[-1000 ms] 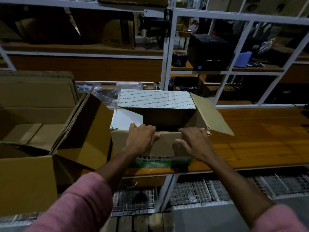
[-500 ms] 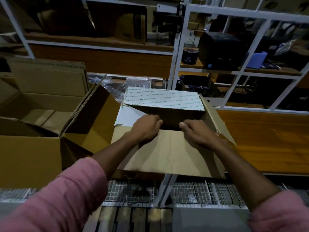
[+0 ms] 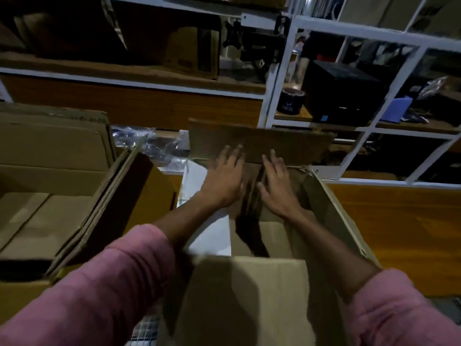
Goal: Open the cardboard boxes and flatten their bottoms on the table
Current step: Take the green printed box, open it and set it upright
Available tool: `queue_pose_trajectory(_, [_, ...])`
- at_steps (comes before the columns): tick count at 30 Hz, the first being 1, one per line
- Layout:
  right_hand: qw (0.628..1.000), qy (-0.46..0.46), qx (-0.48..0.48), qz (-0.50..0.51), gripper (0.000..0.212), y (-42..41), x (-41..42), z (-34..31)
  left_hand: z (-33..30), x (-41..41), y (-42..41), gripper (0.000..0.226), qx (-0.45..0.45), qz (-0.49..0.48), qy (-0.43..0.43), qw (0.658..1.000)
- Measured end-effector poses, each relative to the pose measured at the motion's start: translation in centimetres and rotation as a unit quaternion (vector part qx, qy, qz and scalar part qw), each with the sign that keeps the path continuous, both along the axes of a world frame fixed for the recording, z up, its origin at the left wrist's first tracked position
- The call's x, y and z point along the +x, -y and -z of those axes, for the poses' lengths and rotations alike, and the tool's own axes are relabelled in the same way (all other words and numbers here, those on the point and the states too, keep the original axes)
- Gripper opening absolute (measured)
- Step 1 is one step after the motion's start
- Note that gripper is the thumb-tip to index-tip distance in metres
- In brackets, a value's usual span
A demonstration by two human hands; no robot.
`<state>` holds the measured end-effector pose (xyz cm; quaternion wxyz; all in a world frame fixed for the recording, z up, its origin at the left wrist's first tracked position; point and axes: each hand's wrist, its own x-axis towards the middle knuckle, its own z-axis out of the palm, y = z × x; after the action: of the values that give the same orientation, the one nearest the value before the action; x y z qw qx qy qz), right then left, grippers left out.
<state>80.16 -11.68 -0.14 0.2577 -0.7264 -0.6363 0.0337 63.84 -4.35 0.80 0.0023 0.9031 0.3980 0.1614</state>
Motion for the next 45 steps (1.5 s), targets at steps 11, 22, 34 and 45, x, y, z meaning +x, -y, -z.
queue_pose_trajectory(11, [0.987, 0.128, -0.044, 0.082, 0.032, -7.8, 2.4, 2.4, 2.8, 1.3, -7.5, 0.056, 0.011, -0.074, -0.060, 0.995])
queue_pose_trajectory(22, [0.999, 0.030, 0.004, 0.039, 0.037, -7.4, 3.2, 0.8, 0.9, 1.4, -4.9, 0.054, 0.080, 0.017, -0.033, 0.996])
queue_pose_trajectory(34, [0.949, -0.098, -0.283, -0.099, 0.022, 6.9, 0.1, -4.8, -4.5, 0.6, 6.9, 0.029, -0.207, 0.068, -0.393, 0.893])
queue_pose_trajectory(45, [0.973, 0.005, -0.185, -0.140, 0.030, 16.7, -3.4, -2.4, -10.9, -2.1, 14.3, 0.022, 0.118, -0.097, -0.387, 0.909])
